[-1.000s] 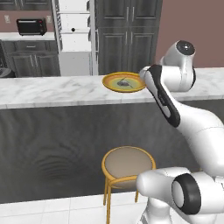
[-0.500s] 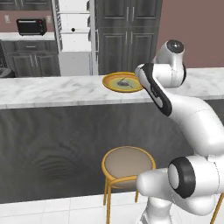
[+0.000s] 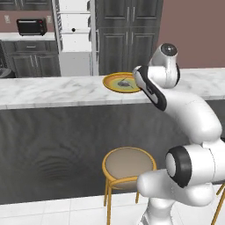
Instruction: Take the cheese, fish, and avocado from the fridge and place them on the plate on the dining counter to create an appetizer plate.
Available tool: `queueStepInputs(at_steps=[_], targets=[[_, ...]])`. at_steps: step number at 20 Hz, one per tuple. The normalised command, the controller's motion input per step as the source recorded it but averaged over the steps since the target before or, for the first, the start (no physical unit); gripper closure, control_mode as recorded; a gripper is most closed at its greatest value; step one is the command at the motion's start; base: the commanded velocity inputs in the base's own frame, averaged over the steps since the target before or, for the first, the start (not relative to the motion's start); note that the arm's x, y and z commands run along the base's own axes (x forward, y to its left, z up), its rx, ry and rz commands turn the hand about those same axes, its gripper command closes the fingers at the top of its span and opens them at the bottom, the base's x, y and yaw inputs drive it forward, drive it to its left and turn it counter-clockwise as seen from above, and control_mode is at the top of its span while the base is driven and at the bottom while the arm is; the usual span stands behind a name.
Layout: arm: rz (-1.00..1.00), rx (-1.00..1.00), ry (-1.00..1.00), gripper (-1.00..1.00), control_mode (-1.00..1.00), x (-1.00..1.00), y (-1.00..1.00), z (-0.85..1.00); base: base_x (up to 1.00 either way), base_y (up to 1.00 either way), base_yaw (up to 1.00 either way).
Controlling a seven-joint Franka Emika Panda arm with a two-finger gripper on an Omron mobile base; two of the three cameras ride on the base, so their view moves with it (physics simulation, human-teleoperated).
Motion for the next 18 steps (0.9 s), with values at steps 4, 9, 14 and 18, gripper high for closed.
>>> queueStepInputs(at_steps=[4, 9, 14, 18], targets=[[-0.01, 0.00, 0.00, 1.00, -1.00, 0.35, 0.00, -0.08, 0.00, 0.00, 0.00], [0.00, 0.00, 0.00, 1.00, -1.00, 0.34, 0.00, -0.05, 0.00, 0.00, 0.00], [0.00, 0.00, 0.00, 1.00, -1.00, 0.33, 0.00, -0.05, 0.00, 0.00, 0.00], [0.00, 0.00, 0.00, 1.00, -1.00, 0.16, 0.00, -0.15, 0.00, 0.00, 0.00]])
